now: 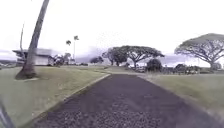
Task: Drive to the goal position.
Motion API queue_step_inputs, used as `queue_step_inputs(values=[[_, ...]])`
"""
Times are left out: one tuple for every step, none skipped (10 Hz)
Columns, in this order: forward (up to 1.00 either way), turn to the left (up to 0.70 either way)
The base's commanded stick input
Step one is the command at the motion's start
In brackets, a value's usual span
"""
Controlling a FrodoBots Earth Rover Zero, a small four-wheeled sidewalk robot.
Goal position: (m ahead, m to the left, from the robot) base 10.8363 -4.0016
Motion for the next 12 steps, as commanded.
queue_step_inputs(values=[[0.7, 0.0], [0.7, 0.0], [0.7, 0.0], [0.7, 0.0], [0.7, 0.0], [0.7, 0.0], [0.7, -0.02], [0.7, -0.12], [0.7, -0.35], [0.7, -0.29], [0.7, -0.14], [0.7, 0.0]])
